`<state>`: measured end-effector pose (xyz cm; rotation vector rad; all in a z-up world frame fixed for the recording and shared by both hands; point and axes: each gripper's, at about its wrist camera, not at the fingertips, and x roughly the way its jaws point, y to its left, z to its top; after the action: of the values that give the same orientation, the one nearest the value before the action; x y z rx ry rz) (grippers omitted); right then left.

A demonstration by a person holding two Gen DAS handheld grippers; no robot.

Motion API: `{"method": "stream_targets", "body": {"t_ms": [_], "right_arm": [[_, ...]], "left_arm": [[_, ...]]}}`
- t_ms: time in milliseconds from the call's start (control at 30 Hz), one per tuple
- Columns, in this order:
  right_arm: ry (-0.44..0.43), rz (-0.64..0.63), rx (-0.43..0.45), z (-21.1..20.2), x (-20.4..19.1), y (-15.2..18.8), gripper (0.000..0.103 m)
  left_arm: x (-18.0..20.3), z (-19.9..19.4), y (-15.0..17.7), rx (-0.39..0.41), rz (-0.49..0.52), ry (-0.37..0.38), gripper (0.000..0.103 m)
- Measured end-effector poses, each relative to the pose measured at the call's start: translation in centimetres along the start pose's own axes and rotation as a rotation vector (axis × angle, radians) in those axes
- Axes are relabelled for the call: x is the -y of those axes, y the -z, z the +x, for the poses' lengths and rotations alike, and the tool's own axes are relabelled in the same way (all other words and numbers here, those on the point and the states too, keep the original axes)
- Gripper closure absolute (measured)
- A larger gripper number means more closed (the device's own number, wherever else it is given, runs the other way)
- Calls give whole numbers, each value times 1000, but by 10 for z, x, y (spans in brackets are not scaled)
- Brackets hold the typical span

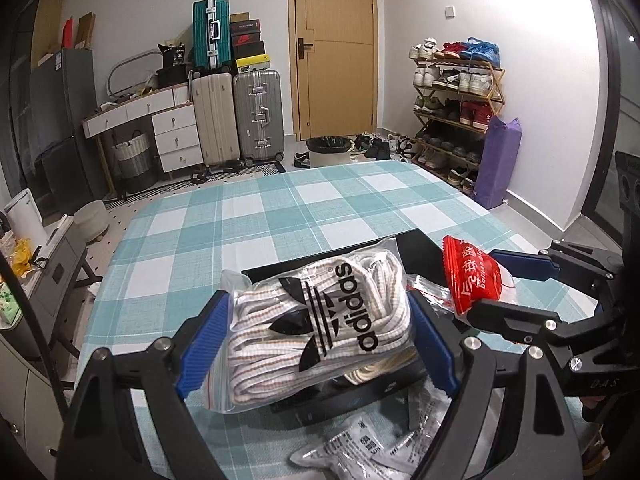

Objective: Organize soft objects
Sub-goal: 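Carry shoelace pack and glue packet into the black box and open both grippers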

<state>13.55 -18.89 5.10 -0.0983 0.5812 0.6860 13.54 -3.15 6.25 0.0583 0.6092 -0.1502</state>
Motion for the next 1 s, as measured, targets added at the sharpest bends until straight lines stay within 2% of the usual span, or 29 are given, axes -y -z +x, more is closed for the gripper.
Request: {"method": "stream_targets", "body": {"t_ms": [633, 1000], "right_arm": [[96, -119, -80, 48, 4, -11, 47], [146, -193, -120, 67, 7, -14, 47]], "left_arm": [[5, 32, -6, -20, 25, -20, 17], [2, 52, -6, -52, 24, -1, 16]]}}
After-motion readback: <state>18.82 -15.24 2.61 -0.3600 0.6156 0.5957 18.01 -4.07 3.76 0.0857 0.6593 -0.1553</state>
